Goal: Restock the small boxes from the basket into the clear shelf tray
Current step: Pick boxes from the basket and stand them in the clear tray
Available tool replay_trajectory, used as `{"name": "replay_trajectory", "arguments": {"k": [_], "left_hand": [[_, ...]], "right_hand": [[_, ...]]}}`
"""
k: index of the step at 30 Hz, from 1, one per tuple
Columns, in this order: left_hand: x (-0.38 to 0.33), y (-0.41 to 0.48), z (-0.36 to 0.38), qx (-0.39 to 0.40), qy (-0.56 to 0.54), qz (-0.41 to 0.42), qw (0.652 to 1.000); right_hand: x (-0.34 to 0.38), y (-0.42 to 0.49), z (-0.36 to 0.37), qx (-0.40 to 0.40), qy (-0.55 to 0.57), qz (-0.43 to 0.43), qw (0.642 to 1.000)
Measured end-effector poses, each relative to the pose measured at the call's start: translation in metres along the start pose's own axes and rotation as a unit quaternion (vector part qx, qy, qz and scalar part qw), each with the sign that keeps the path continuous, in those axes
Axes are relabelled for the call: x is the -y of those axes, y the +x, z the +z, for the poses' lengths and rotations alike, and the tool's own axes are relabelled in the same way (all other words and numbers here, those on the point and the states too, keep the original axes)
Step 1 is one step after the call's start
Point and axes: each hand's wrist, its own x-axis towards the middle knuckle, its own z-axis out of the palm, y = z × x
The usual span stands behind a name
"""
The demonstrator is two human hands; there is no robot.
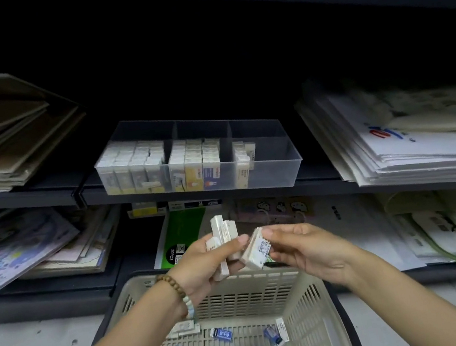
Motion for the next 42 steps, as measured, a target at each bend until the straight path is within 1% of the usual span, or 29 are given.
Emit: {"name": "replay_trajectory", "arguments": {"k": [4,7,9,11,12,14,16,17,19,23,24,25,26,29,30,31,33,36,38,39,40,42], "left_hand": [[-0.016,0.009,-0.005,-0.018,-0.117,0.008,0.993],[-0.027,0.013,-0.012,-0.011,-0.137,0.023,0.99],[-0.033,0.015,-0.016,-0.011,-0.142,0.032,0.989],[-0.037,0.017,-0.019,-0.014,-0.15,0.039,0.988],[-0.038,0.018,-0.02,-0.015,-0.153,0.041,0.987],[-0.039,0.019,-0.021,-0.013,-0.154,0.045,0.987],[-0.038,0.019,-0.02,-0.01,-0.146,0.045,0.988],[-0.038,0.019,-0.019,-0.009,-0.14,0.042,0.989],[-0.036,0.019,-0.017,-0.004,-0.127,0.036,0.991],[-0.033,0.017,-0.015,0.005,-0.113,0.026,0.993],[-0.033,0.017,-0.015,0.004,-0.115,0.027,0.993],[-0.033,0.017,-0.015,0.002,-0.118,0.027,0.993],[-0.034,0.017,-0.015,0.001,-0.122,0.026,0.992],[-0.034,0.017,-0.014,-0.003,-0.131,0.022,0.991],[-0.034,0.018,-0.013,-0.005,-0.132,0.021,0.991],[-0.034,0.018,-0.012,-0.005,-0.134,0.021,0.991],[-0.034,0.018,-0.012,-0.006,-0.138,0.019,0.99],[-0.034,0.018,-0.011,-0.006,-0.145,0.017,0.989],[-0.034,0.018,-0.011,-0.005,-0.147,0.015,0.989],[-0.033,0.018,-0.011,-0.005,-0.146,0.015,0.989],[-0.033,0.018,-0.01,-0.005,-0.146,0.014,0.989],[-0.032,0.017,-0.009,-0.003,-0.144,0.014,0.989]], "right_hand": [[0.02,-0.004,-0.002,0.007,0.042,-0.034,0.999],[0.056,-0.004,-0.002,-0.016,0.012,-0.119,0.993],[0.089,-0.001,-0.003,-0.057,-0.057,-0.214,0.974],[0.12,0.007,-0.003,-0.108,-0.167,-0.298,0.933],[0.132,0.013,-0.004,-0.129,-0.224,-0.321,0.911],[0.145,0.029,-0.006,-0.156,-0.332,-0.331,0.869],[0.148,0.045,-0.007,-0.162,-0.44,-0.305,0.829],[0.147,0.051,-0.005,-0.156,-0.479,-0.287,0.815],[0.142,0.062,-0.001,-0.14,-0.517,-0.257,0.804],[0.129,0.077,0.003,-0.141,-0.567,-0.248,0.773],[0.126,0.079,0.002,-0.148,-0.563,-0.245,0.775],[0.124,0.08,0.001,-0.156,-0.548,-0.24,0.786],[0.123,0.08,0.0,-0.164,-0.519,-0.232,0.807],[0.125,0.078,0.0,-0.165,-0.381,-0.183,0.891],[0.126,0.078,0.001,-0.166,-0.352,-0.168,0.906],[0.127,0.077,0.002,-0.17,-0.341,-0.159,0.911],[0.128,0.076,0.005,-0.18,-0.349,-0.148,0.908],[0.131,0.074,0.008,-0.205,-0.447,-0.115,0.863],[0.134,0.073,0.01,-0.194,-0.508,-0.077,0.835],[0.136,0.073,0.011,-0.184,-0.525,-0.058,0.829],[0.138,0.073,0.012,-0.174,-0.523,-0.038,0.833],[0.14,0.074,0.014,-0.152,-0.491,-0.012,0.858]]}}
